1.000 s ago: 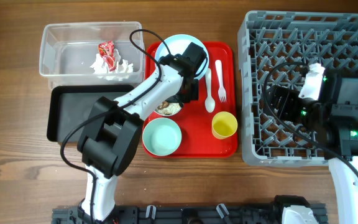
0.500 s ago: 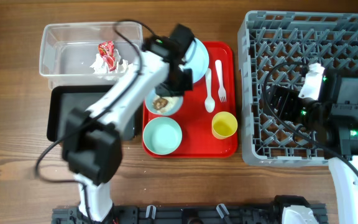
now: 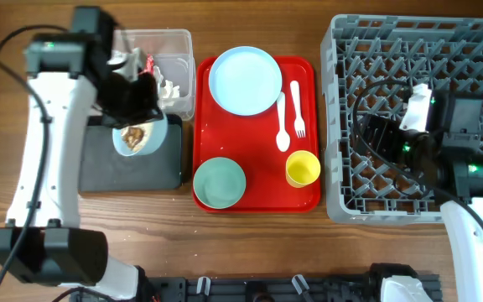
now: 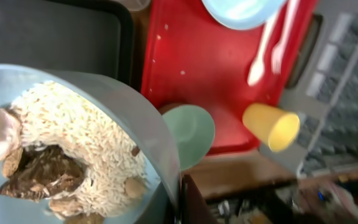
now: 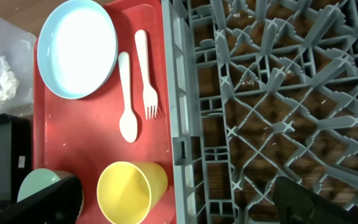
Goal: Sort waste into correct bins and load items into the dishwasher rack
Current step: 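Lift the bowl over the black tray and tip out the rice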
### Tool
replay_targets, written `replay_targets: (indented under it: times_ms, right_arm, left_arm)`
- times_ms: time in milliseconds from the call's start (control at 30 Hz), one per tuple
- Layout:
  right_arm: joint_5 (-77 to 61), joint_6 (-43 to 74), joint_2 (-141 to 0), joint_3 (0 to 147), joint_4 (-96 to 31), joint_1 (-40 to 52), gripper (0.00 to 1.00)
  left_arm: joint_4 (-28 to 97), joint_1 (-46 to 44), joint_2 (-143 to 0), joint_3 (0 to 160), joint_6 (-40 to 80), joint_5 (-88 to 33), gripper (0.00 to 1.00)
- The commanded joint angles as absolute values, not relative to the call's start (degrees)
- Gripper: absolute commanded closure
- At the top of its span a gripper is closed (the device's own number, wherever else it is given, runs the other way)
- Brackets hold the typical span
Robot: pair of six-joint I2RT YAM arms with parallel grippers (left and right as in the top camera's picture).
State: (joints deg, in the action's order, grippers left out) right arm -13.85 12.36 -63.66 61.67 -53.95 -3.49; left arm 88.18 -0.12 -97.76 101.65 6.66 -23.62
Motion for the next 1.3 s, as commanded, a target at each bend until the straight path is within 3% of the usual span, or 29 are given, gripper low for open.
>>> replay_targets:
  times_ms: [0, 200, 600, 933, 1267]
  right_arm:
    - [-13.13, 12.19, -64.82, 62.94, -53.71, -3.66, 0.0]
    - [-13.54, 12.16, -65.47, 62.94, -53.76, -3.66, 0.0]
    - [-13.56, 12.16, -65.47, 62.94, -53.78, -3.66, 0.0]
    - [-13.54, 12.14, -65.49, 62.94, -54.04, -3.66, 0.0]
    - [-13.56, 12.16, -65.58, 62.94, -54.08, -3.66, 0.0]
  left_arm:
    - [88.01, 5.96, -97.19, 96.6, -8.8, -37.26, 0.96]
    - [82.83, 12.82, -97.19, 85.06, -16.38, -50.39, 0.96]
    - [63.02, 19.38, -98.41, 65.52, -16.29, -59.4, 0.96]
    - [63.9, 23.79, -104.18, 64.86, -16.25, -75.7, 0.96]
    - [64.07, 27.9, -104.55, 64.86, -12.08, -78.22, 0.96]
